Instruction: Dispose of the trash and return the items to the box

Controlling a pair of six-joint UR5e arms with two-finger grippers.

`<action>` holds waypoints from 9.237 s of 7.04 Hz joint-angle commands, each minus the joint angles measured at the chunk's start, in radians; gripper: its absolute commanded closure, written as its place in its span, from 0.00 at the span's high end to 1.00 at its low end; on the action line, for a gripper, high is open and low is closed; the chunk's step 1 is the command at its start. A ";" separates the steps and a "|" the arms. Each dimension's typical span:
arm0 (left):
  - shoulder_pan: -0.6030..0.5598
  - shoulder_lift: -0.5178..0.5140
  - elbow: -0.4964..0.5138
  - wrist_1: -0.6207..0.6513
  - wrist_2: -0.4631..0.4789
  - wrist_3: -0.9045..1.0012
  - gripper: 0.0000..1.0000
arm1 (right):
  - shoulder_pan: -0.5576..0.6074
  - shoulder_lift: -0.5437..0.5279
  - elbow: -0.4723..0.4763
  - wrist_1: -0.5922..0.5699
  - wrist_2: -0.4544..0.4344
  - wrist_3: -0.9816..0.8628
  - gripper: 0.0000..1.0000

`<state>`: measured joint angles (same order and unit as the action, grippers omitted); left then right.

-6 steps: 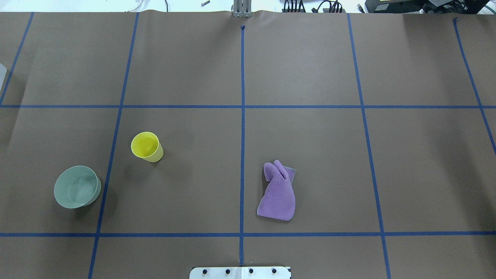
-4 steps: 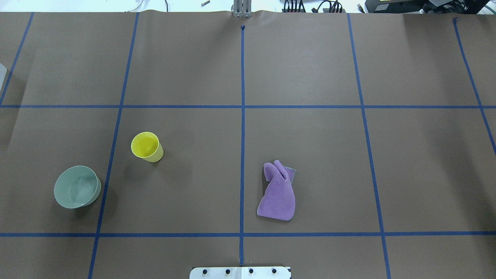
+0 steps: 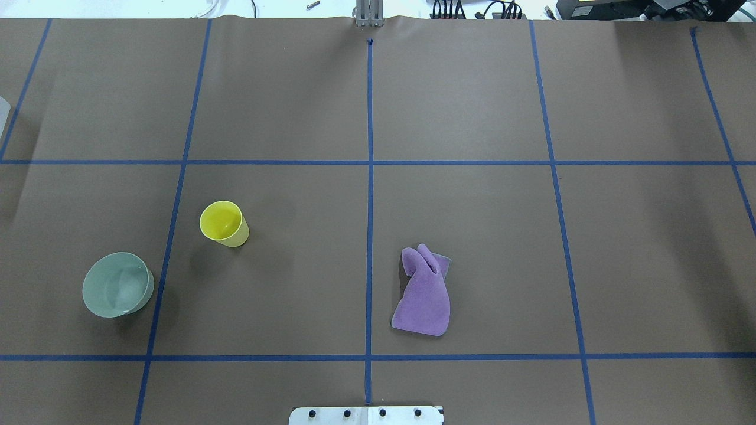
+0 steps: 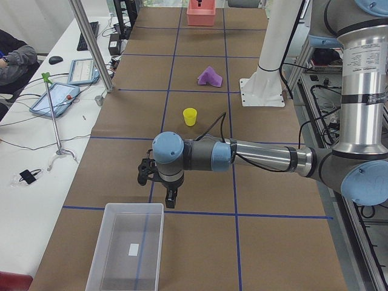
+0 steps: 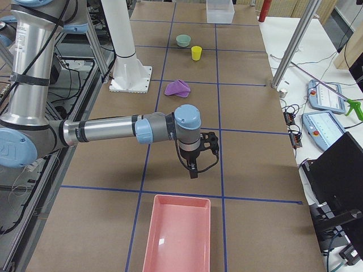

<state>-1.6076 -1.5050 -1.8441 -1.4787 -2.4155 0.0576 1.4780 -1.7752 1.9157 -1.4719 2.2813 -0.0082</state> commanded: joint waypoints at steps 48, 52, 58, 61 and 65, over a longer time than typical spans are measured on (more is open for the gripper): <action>0.087 -0.538 1.151 -0.575 0.069 0.137 0.17 | -0.464 0.157 0.066 0.127 -0.269 0.611 1.00; 0.081 -0.537 1.088 -0.600 0.066 0.166 0.99 | -0.466 0.158 0.066 0.127 -0.269 0.611 1.00; 0.126 -0.299 0.209 -0.006 -0.030 -0.091 0.99 | -0.467 0.161 0.066 0.125 -0.261 0.613 1.00; 0.308 -0.193 0.013 -0.012 -0.030 -0.209 0.99 | -0.467 0.161 0.066 0.125 -0.261 0.611 1.00; 0.460 -0.083 -0.067 -0.059 -0.034 -0.216 0.99 | -0.469 0.163 0.065 0.125 -0.263 0.611 1.00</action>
<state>-1.1768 -1.6248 -1.8990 -1.5050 -2.4485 -0.1531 1.0104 -1.6127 1.9818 -1.3468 2.0199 0.6039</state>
